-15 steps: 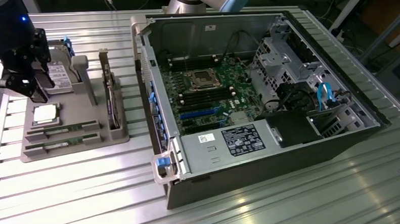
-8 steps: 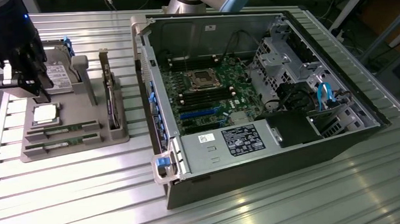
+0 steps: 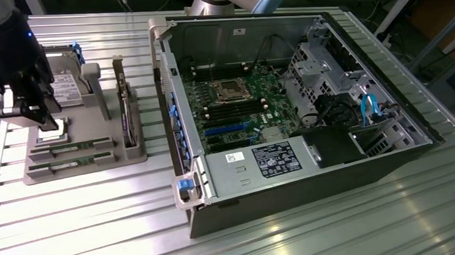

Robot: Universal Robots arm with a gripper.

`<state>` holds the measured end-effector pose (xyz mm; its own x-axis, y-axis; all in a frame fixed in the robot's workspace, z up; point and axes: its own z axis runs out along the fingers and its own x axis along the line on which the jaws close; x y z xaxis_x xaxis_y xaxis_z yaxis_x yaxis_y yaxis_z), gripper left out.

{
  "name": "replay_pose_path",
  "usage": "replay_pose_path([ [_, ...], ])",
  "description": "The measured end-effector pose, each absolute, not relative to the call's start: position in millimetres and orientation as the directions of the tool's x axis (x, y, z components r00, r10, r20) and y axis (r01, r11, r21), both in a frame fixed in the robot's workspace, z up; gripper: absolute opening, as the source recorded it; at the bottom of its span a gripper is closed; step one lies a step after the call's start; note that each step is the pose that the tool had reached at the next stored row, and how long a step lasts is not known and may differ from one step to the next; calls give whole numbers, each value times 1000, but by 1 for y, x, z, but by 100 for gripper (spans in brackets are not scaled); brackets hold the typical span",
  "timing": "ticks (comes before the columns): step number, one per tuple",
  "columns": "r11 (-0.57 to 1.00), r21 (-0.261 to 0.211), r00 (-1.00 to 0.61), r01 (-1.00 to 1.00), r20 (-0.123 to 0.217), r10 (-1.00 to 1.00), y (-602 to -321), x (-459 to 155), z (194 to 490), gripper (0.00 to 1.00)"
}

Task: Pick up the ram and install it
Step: 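Pick up the ram and move it above insertion slot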

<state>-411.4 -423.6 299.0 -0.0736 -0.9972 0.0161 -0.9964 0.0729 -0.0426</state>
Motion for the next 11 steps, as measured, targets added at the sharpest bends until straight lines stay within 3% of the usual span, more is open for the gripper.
replay_pose_path([
  [3,72,-43,-73,-997,16,-997,-436,-411,296,42],
  [11,72,-43,-73,-997,16,-997,-436,-411,285,42],
])
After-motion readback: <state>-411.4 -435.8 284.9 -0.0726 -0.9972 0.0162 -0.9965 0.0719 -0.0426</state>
